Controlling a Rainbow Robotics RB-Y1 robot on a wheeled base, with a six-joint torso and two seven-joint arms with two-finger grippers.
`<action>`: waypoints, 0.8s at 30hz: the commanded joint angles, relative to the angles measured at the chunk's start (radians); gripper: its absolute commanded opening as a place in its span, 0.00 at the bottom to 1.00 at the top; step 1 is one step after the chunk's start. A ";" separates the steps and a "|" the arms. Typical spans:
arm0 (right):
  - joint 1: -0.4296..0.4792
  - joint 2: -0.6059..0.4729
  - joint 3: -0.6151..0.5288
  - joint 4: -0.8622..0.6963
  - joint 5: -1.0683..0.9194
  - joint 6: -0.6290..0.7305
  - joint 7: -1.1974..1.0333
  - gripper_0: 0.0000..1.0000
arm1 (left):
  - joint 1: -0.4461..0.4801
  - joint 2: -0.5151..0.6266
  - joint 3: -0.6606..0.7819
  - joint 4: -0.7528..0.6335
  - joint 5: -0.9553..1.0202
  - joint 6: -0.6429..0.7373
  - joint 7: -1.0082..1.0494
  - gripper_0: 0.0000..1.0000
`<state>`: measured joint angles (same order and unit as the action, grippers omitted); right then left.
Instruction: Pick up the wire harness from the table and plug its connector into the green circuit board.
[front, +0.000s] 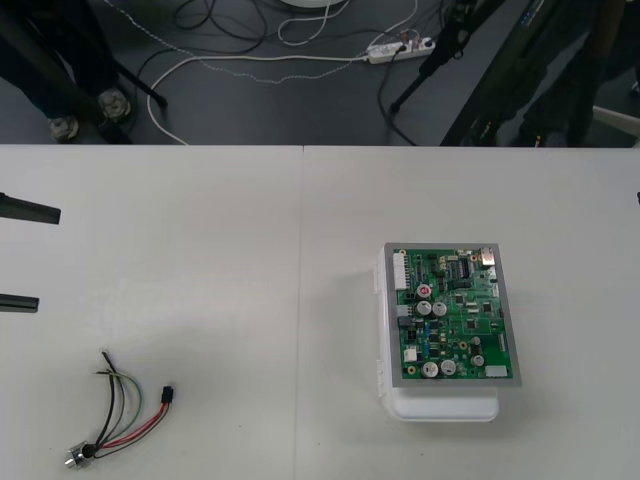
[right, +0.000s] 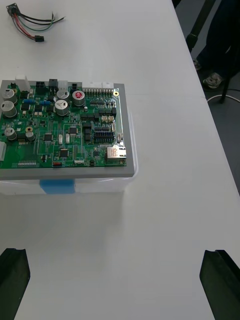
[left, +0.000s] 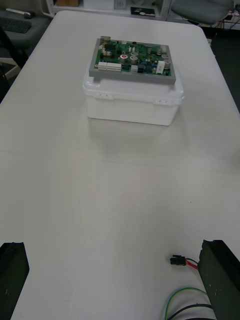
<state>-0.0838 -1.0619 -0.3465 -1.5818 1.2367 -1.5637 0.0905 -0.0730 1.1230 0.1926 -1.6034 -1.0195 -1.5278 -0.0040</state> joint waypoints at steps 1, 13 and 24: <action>0.012 -0.024 -0.006 0.003 -0.002 -0.007 0.025 1.00 | -0.010 0.037 0.019 -0.024 -0.004 -0.043 0.007 1.00; 0.012 -0.024 -0.006 0.003 -0.002 -0.007 0.025 1.00 | -0.010 0.037 0.019 -0.024 -0.004 -0.043 0.007 1.00; 0.012 -0.024 -0.006 0.003 -0.002 -0.007 0.025 1.00 | -0.010 0.037 0.019 -0.024 -0.004 -0.043 0.007 1.00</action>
<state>-0.0838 -1.0619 -0.3465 -1.5818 1.2367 -1.5637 0.0905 -0.0730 1.1230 0.1926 -1.6034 -1.0195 -1.5278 -0.0040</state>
